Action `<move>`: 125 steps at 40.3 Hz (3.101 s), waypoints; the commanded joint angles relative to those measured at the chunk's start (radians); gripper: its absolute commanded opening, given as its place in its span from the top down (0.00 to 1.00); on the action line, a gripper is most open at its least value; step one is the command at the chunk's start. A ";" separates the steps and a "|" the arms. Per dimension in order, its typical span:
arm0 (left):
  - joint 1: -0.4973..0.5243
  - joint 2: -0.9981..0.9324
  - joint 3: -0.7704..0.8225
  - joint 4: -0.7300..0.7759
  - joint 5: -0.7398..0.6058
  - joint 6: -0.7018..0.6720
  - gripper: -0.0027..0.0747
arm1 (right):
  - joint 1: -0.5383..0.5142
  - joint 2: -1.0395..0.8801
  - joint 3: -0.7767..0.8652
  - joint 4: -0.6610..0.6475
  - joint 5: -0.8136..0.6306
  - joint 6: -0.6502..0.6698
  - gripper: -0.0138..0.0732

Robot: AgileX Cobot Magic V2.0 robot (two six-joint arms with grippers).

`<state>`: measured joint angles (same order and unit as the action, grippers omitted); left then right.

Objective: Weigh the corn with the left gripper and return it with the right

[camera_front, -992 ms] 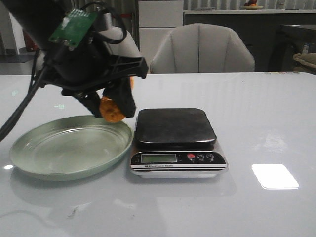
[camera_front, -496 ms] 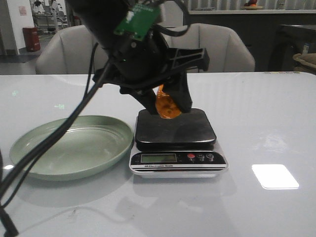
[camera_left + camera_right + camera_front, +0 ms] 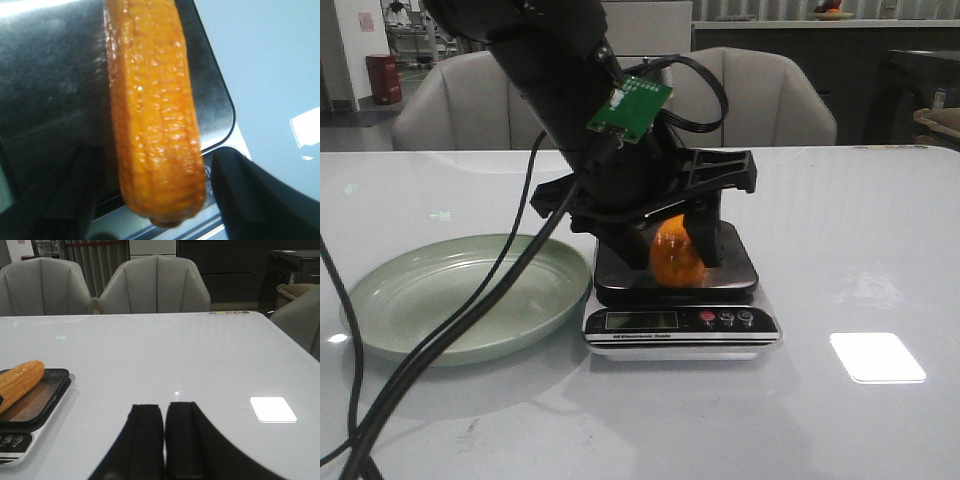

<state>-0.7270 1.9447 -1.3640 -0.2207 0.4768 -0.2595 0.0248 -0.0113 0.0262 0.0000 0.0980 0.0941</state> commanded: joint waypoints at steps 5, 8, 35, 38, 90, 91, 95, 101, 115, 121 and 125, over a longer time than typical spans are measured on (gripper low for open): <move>-0.006 -0.054 -0.033 -0.016 -0.052 -0.002 0.21 | -0.006 -0.019 0.004 -0.012 -0.084 -0.007 0.62; -0.006 -0.064 -0.033 -0.016 -0.050 -0.004 0.22 | -0.006 -0.019 0.004 -0.012 -0.084 -0.007 0.62; -0.006 -0.581 0.248 0.202 -0.101 -0.004 0.37 | -0.006 -0.019 0.004 -0.012 -0.084 -0.007 0.62; -0.006 -0.680 0.307 0.229 -0.105 -0.004 0.37 | -0.006 -0.019 0.004 -0.012 -0.084 -0.007 0.62; -0.006 -1.965 0.931 0.378 0.046 0.106 0.79 | -0.006 -0.018 0.003 -0.012 -0.106 -0.007 0.62; -0.006 -1.965 0.931 0.378 0.046 0.106 0.79 | -0.006 -0.018 0.003 -0.012 -0.124 -0.007 0.62; -0.006 -1.965 0.931 0.382 0.041 0.106 0.79 | -0.006 -0.018 0.002 -0.011 -0.239 -0.007 0.62; -0.006 -1.965 0.931 0.400 0.046 0.106 0.79 | -0.006 -0.001 -0.057 -0.011 -0.253 -0.006 0.62; -0.006 -1.965 0.931 0.408 0.046 0.106 0.79 | -0.006 0.286 -0.355 -0.011 0.002 -0.006 0.62; -0.006 -1.965 0.931 0.410 0.046 0.106 0.79 | -0.006 0.378 -0.387 -0.011 0.001 -0.006 0.62; -0.006 -1.965 0.931 0.415 0.046 0.106 0.79 | -0.006 0.403 -0.384 -0.011 0.037 -0.006 0.62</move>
<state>-0.7270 -0.0073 -0.4100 0.1826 0.6053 -0.1542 0.0231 0.3612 -0.3202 0.0000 0.1750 0.0941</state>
